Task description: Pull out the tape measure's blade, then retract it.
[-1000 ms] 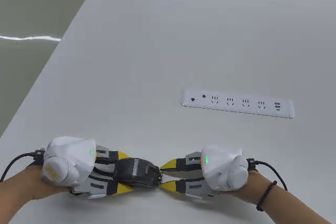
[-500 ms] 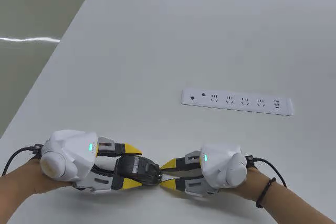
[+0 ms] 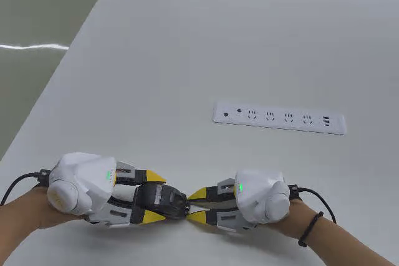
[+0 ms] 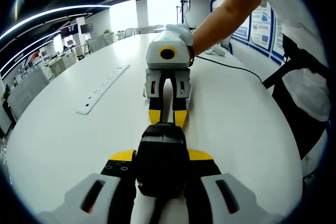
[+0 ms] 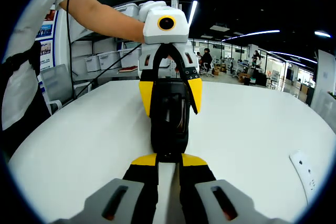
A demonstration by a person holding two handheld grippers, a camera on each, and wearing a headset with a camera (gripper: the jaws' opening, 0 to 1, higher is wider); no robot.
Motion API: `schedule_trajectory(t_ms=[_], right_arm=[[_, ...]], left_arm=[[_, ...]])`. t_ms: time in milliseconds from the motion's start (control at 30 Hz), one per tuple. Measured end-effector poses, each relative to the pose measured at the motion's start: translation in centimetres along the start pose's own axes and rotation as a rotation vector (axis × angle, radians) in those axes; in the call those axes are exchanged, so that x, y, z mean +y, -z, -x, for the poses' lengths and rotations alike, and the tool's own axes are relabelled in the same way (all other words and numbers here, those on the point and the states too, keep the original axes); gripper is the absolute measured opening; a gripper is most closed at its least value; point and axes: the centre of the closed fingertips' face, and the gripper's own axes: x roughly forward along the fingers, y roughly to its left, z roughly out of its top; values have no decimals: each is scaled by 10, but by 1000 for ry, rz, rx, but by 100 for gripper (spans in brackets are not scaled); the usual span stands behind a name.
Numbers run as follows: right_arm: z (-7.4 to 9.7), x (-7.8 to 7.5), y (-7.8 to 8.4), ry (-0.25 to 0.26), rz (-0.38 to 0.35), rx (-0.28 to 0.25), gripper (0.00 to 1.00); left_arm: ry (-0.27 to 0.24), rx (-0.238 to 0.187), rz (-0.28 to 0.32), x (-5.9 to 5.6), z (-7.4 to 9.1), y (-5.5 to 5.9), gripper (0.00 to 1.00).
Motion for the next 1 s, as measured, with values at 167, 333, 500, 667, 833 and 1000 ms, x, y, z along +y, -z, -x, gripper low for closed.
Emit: schedule_trajectory(t_ms=[167, 333, 500, 667, 833, 1000], right_arm=[[0, 0, -1, 4, 1, -2, 12], [1, 0, 0, 7, -1, -5, 12], [1, 1, 0, 4, -2, -5, 11], [4, 1, 0, 4, -1, -8, 11], [30, -10, 2, 21, -5, 1, 0], [31, 4, 3, 1, -6, -6, 0]], left_arm=[[1, 8, -6, 0, 0, 0, 31], [0, 15, -6, 0, 0, 1, 31], [3, 20, -10, -1, 0, 1, 31], [5, 24, -11, -1, 0, 1, 31], [8, 28, -18, -7, 0, 1, 31], [9, 29, -14, -6, 1, -1, 31]])
